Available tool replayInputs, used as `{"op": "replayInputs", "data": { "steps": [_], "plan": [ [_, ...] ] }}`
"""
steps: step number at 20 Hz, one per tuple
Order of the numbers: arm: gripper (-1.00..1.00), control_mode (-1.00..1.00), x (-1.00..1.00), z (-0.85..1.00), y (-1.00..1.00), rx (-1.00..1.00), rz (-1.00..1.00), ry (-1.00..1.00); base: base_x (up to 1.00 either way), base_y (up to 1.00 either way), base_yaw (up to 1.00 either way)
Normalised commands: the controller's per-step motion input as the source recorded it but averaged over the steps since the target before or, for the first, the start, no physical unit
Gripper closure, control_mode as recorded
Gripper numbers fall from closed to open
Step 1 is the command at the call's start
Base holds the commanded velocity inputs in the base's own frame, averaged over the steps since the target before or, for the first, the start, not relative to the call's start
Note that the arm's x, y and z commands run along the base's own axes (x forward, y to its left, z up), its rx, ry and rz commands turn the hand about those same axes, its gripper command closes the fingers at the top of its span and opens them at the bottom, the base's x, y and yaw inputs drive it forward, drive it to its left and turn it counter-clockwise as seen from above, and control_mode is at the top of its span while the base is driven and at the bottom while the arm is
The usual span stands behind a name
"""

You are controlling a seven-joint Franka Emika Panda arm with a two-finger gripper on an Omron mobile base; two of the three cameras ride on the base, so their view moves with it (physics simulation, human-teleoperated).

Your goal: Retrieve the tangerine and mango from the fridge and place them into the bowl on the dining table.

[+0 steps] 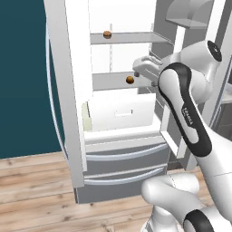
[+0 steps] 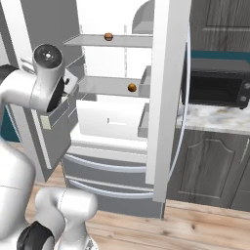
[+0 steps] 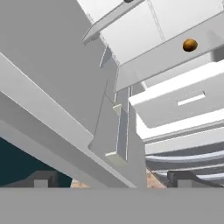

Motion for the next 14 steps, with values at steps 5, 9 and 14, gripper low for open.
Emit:
{"op": "replayInputs", "data": {
  "steps": [5,9,14],
  "plan": [
    [-1.00,-1.00,-0.05,-0.05,0.00,-0.18,0.05,-0.09,0.00,0.00,0.00],
    [-1.00,-1.00,-0.31,0.05,0.00,-0.14,0.00,0.00,0.00,0.00,0.00],
    [-1.00,-1.00,-0.30,0.13,0.00,-0.09,0.00,0.04,0.00,0.00,0.00]
  ]
}}
